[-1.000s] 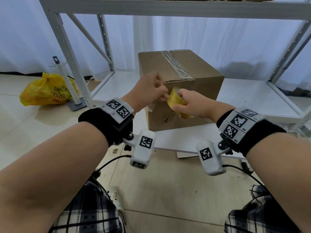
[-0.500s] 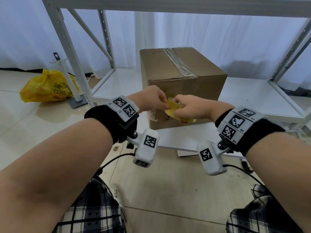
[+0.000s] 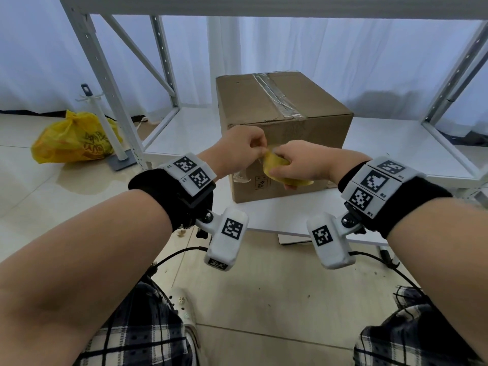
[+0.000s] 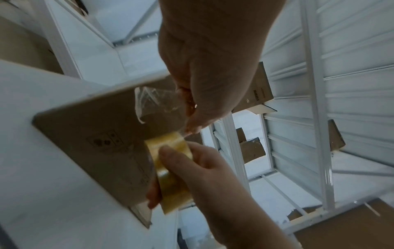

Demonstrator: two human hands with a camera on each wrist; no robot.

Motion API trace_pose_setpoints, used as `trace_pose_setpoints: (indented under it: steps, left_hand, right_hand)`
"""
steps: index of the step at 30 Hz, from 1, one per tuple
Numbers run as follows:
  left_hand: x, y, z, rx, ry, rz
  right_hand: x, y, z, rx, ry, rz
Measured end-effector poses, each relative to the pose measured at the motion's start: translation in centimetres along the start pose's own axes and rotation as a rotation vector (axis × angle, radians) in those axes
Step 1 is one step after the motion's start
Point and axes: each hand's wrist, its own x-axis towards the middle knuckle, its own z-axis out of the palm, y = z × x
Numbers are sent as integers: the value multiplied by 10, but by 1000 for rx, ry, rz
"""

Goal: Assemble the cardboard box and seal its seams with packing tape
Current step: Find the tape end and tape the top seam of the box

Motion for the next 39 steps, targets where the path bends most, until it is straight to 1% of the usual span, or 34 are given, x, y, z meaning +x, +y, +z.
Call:
trace_pose_setpoints:
  steps: [3,6,9,12,15,18,20,23,27,29,32,35,37,39]
  left_hand:
    - [1,8,5,-11,-24,38]
    - [2,3,2,-75,5,12]
    - [0,-3,-3,-146,-9,-45]
    - [0,-4,-3,-158,-45,-127]
    - [1,-5,-6,-286,-80,-218]
    - [0,-6,-7,-209,-143,-145]
    - [-1,-6,-6,-192,-152,-103]
    - [1,-7,-4,-181,-78,-91]
    - [3,-5,-4,-31,5,-73]
    - [4,-3,-6,59,-24,-66]
    - [4,-5,-9,141,-139,-70]
    - [2,-9,-9,72,-217,-117]
    - [1,-10,-10,-16,-211,-158]
    - [1,-10,-11,-110,-164,-196]
  right_hand:
    - [-1,3,4,28,-33,84]
    - [-1,4,3,82,-3,109]
    - [-2,7,1,166,43,137]
    - [-3,10,-1,175,100,124]
    - [-5,10,-2,157,85,108]
    - [-7,4,-3,240,45,99]
    - [-8,0,-4,280,14,94]
    - [-7,-3,-3,248,-12,77]
    - [-5,-6,0,221,-45,33]
    - [-3,-7,2,193,-26,19]
    - [-1,-5,2,123,11,25]
    - [0,-3,3,101,-1,26]
    - [0,-4,3,104,1,7]
    - [1,-5,2,112,10,-12]
